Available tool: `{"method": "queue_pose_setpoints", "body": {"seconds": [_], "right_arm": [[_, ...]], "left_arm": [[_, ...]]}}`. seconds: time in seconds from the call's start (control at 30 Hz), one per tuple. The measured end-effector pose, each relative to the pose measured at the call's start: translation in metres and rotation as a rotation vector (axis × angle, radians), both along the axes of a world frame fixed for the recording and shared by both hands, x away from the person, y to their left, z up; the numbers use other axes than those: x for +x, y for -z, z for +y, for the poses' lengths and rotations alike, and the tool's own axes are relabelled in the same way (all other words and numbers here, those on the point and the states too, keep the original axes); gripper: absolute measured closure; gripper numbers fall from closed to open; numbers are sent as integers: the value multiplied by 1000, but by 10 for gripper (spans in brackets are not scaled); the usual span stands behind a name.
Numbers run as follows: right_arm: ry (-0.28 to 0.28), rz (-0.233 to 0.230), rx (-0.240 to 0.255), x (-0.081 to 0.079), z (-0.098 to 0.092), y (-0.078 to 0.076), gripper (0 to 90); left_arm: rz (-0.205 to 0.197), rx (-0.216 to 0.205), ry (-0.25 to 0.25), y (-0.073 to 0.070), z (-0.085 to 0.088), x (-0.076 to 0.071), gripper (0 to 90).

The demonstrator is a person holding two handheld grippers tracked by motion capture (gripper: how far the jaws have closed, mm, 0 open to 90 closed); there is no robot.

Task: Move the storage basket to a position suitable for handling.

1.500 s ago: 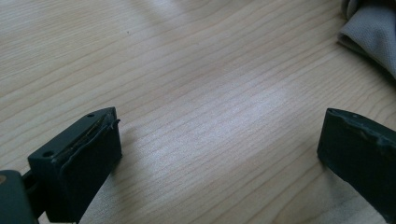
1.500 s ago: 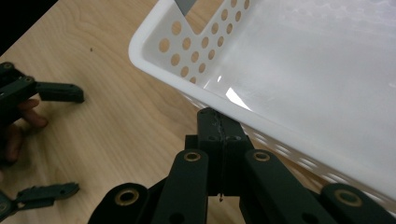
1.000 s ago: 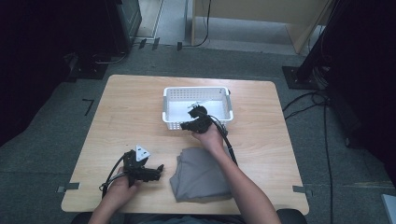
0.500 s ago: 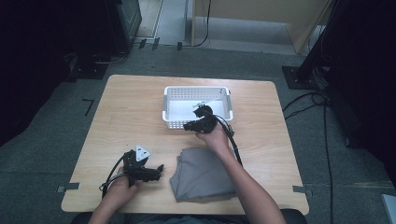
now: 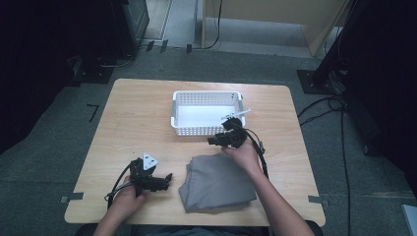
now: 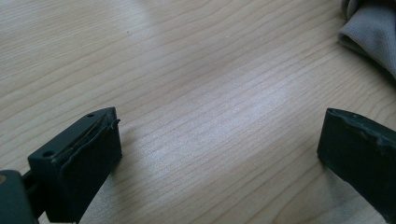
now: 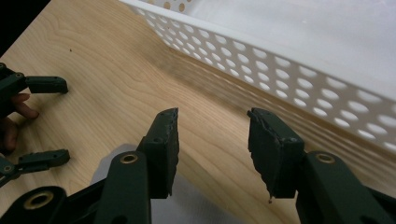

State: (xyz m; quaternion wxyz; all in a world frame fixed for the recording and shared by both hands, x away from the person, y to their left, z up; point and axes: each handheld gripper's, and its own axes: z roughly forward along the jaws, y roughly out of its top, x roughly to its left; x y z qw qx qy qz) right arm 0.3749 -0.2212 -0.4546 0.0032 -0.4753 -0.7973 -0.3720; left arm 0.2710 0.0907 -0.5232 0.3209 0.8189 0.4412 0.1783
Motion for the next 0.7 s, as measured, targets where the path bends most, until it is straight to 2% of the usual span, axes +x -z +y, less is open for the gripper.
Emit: {"method": "queue_pose_setpoints", "body": {"seconds": [0.17, 0.3, 0.43, 0.7], "right_arm": [[26, 3, 10, -14, -13, 1, 488], [42, 13, 11, -28, -25, 3, 493], [50, 13, 5, -35, -31, 4, 489], [95, -7, 6, -54, -48, 4, 468]], "left_arm": [[0, 0, 0, 0, 0, 0, 0], [0, 0, 0, 0, 0, 0, 0], [0, 0, 0, 0, 0, 0, 0], [0, 0, 0, 0, 0, 0, 0]]}}
